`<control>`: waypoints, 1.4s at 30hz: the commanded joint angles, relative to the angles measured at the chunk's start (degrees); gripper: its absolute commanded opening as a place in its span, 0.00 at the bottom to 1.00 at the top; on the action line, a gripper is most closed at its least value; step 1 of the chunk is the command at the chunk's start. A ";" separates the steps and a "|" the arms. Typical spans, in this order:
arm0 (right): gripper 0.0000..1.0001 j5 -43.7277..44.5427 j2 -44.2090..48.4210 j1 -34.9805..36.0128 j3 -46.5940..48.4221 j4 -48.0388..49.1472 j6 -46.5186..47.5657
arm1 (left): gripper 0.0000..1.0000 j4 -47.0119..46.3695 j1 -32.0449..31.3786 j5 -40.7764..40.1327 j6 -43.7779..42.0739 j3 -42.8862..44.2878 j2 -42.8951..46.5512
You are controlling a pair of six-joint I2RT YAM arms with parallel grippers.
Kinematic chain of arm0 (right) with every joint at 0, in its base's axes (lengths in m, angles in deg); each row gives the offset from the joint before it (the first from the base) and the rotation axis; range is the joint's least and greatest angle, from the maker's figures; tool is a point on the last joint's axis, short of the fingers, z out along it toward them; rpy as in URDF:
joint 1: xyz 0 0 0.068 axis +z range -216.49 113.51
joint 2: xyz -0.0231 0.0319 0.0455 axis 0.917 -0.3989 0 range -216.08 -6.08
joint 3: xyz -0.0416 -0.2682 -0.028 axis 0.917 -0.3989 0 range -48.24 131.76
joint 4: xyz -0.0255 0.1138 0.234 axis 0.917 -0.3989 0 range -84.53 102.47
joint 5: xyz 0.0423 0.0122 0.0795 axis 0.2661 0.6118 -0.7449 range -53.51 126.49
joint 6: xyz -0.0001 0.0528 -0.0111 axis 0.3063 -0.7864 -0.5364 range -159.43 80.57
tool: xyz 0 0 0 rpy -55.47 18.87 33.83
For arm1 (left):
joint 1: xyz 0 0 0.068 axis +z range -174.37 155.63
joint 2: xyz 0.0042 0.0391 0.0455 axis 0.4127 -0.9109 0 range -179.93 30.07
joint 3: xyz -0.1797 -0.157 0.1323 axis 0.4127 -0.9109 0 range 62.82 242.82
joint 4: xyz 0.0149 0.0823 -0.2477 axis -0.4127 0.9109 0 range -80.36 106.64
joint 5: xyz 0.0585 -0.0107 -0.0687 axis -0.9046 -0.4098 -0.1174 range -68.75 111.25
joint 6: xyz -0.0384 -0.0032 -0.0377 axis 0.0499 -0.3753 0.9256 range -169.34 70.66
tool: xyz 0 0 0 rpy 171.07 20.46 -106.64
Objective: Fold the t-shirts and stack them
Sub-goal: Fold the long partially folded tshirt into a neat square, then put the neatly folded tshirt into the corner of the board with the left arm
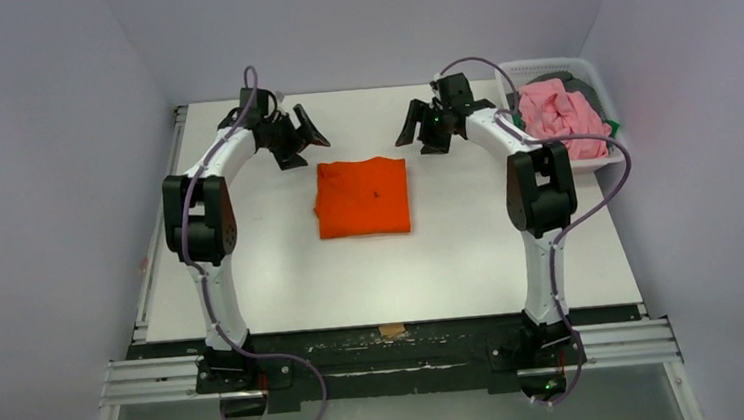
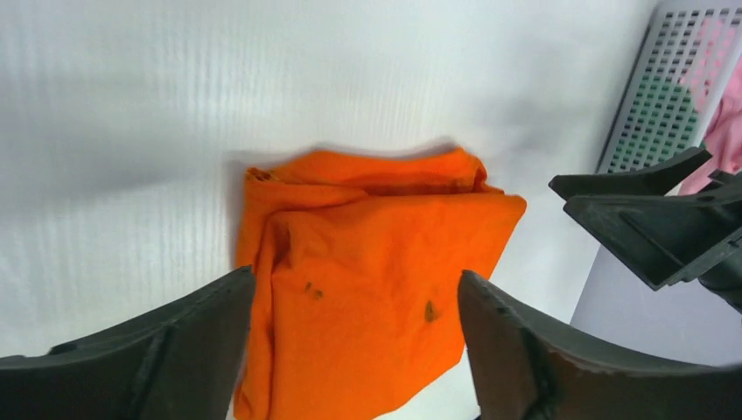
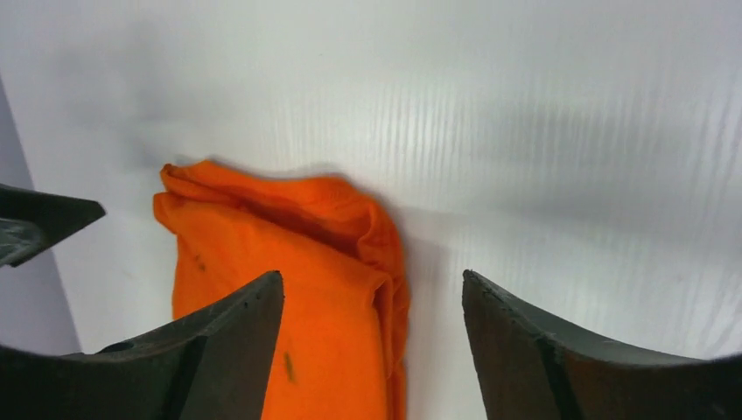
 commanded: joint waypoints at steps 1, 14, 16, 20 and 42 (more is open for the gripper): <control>0.80 3.17 1.56 -0.88 5.15 -2.81 4.24 | 0.92 3.71 1.05 -3.97 -2.36 2.71 3.99; 0.91 3.37 32.52 -0.84 -36.13 7.72 0.94 | 0.78 -1.54 -4.12 -5.32 -3.94 -16.80 7.48; 0.90 4.38 36.09 -0.84 -38.71 6.88 1.20 | 0.72 0.50 -4.79 -8.26 -3.60 -15.94 5.92; 0.90 4.83 42.71 -0.87 -42.90 6.02 1.73 | 0.62 1.69 -6.58 -13.20 -3.26 -14.94 3.56; 0.90 6.97 61.45 -0.90 -50.34 5.08 3.05 | 0.00 20.90 -2.30 -34.65 -10.12 15.22 -7.47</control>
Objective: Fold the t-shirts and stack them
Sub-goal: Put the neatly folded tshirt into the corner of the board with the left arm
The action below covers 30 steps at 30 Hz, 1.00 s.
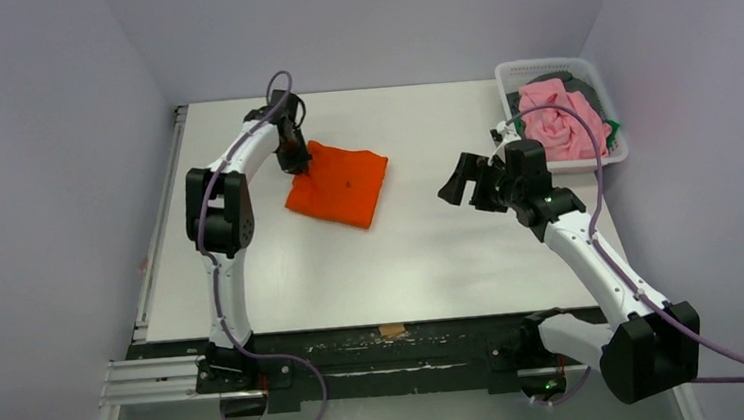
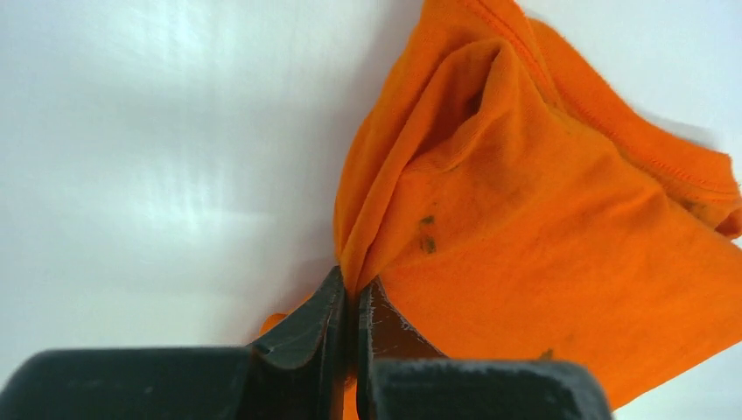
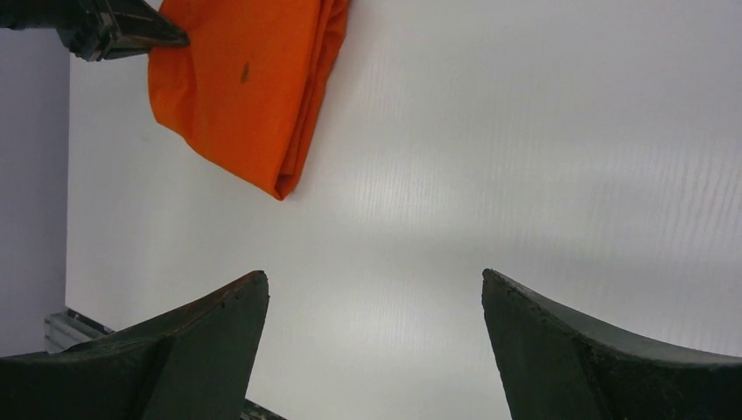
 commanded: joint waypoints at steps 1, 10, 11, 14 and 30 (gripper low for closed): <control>0.90 2.76 2.26 0.13 -0.65 2.23 1.02 | 0.00 5.35 5.40 -6.49 -4.15 9.73 -1.91; 0.91 10.85 2.09 0.15 -1.53 3.89 2.28 | 0.00 8.13 16.54 -2.84 -11.39 31.44 -12.78; 0.91 11.11 2.07 0.12 -1.94 4.64 2.50 | 0.00 8.08 17.44 -3.05 -11.94 32.86 -13.43; 0.91 10.91 1.84 0.07 -3.49 7.23 2.84 | 0.00 5.34 20.15 -1.80 -14.73 33.96 -13.53; 0.92 13.39 -4.40 0.15 -1.65 6.21 3.79 | 0.99 -4.97 27.79 -7.23 -17.48 36.78 -13.62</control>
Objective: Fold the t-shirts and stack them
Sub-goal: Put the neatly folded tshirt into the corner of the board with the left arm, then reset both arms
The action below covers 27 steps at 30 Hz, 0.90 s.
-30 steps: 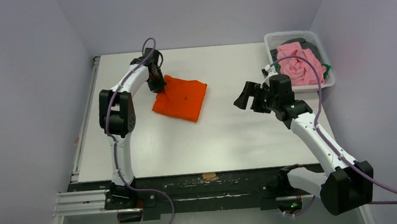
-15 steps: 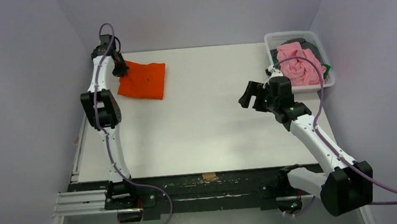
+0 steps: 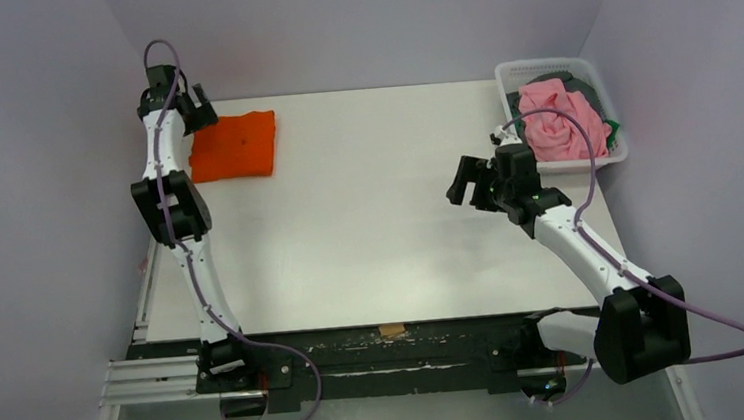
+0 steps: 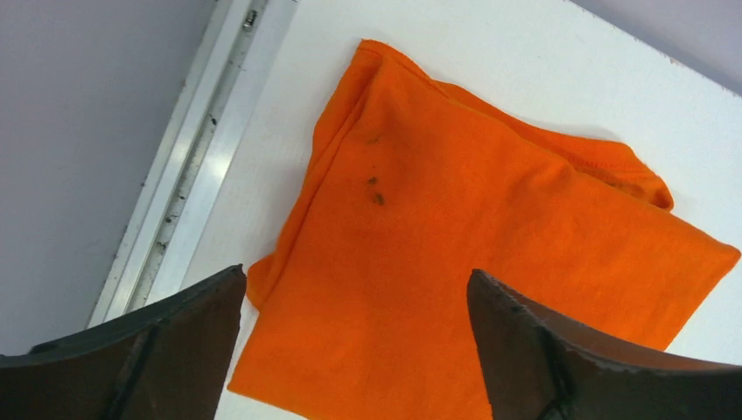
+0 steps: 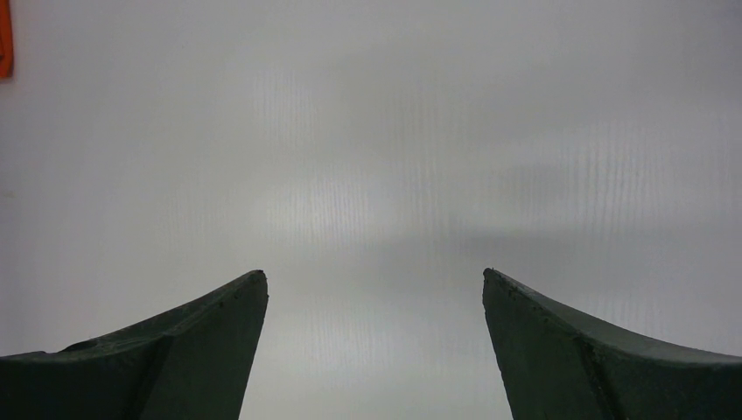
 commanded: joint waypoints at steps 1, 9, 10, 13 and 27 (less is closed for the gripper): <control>0.92 3.27 0.53 0.12 2.11 0.05 1.06 | 1.00 -2.77 0.33 -5.23 -0.50 2.04 4.25; 0.93 6.90 5.42 0.12 0.91 -3.12 -1.08 | 1.00 -2.74 -0.36 5.71 9.60 -19.16 34.03; 0.93 6.80 6.16 0.14 0.91 -3.93 -1.24 | 1.00 -3.63 -1.05 7.08 10.79 -24.94 39.21; 0.94 7.19 8.79 0.15 0.44 -7.92 -1.91 | 1.00 -11.01 -4.26 10.62 14.29 -45.37 55.44; 0.97 7.84 26.95 0.10 -12.86 -17.37 -2.16 | 1.00 -18.17 -33.15 7.77 20.22 -102.89 95.84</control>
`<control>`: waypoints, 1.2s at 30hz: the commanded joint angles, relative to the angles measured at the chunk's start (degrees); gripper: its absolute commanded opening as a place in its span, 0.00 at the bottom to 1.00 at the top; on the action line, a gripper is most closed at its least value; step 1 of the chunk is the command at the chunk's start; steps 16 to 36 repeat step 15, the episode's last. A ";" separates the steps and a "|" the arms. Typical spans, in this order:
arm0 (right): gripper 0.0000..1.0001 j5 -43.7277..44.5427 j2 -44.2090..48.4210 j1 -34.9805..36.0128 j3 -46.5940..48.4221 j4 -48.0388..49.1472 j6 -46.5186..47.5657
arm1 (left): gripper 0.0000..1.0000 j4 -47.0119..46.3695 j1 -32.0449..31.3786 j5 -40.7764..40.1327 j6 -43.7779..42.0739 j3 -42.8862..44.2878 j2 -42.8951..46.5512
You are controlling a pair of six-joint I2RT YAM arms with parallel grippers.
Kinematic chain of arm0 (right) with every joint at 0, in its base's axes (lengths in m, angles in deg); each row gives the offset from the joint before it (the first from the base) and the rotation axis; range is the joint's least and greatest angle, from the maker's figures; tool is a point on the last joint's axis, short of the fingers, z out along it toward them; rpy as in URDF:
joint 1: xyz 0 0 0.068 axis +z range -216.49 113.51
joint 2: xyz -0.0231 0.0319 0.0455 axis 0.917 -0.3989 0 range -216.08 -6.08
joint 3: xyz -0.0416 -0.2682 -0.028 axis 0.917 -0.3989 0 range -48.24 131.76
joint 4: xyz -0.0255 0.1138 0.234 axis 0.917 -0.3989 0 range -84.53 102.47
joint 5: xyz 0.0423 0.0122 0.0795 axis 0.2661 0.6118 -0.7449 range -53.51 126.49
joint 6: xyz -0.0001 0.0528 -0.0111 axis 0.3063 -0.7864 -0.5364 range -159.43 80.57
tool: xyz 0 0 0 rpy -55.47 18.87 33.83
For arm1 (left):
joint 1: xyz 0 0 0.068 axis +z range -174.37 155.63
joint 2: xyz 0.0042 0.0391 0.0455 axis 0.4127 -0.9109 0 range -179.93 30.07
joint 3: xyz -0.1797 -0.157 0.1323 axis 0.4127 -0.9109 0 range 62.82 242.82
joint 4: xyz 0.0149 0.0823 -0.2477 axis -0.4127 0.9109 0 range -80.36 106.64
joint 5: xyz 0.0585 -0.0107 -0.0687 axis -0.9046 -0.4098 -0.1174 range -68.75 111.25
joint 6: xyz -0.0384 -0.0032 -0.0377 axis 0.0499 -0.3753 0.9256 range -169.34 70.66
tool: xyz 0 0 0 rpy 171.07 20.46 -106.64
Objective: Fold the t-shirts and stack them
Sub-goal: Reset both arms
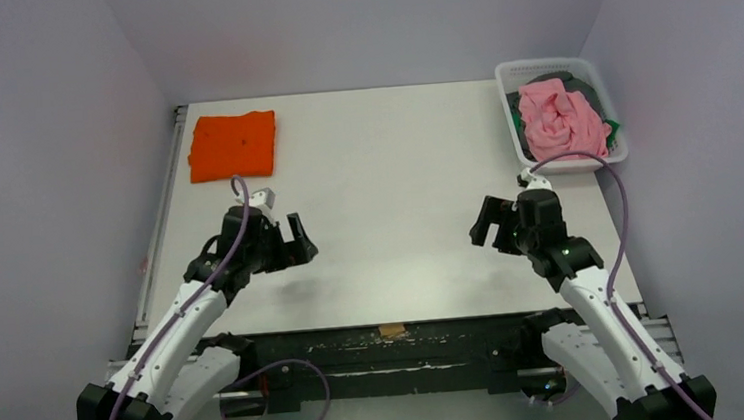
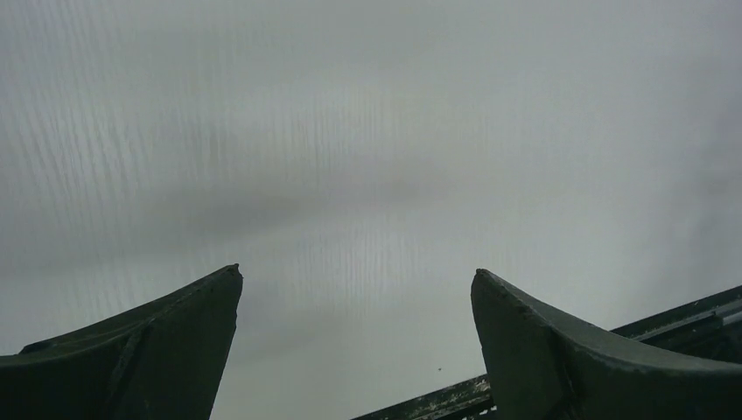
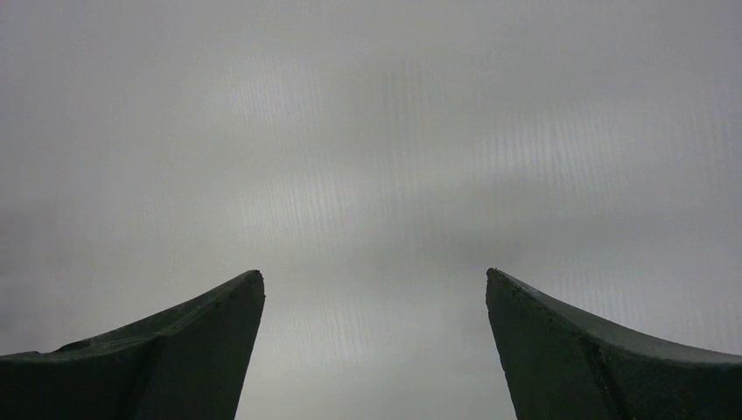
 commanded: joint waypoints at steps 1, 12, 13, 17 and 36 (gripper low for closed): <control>0.96 2.54 5.44 0.13 -3.37 -3.07 0.01 | 1.00 0.08 -0.48 -1.94 3.50 -1.49 4.94; 0.95 6.46 12.07 0.15 -4.88 -2.65 0.02 | 1.00 2.85 -0.53 -8.29 2.18 -2.13 12.15; 0.95 6.36 11.98 0.15 -4.83 -2.48 -0.02 | 1.00 3.23 -0.53 -8.66 2.21 -2.24 12.45; 0.96 6.62 11.52 0.10 -4.66 -2.07 0.17 | 1.00 3.56 -0.53 -9.63 2.38 -2.65 13.22; 0.96 6.62 11.52 0.10 -4.66 -2.07 0.17 | 1.00 3.56 -0.53 -9.63 2.38 -2.65 13.22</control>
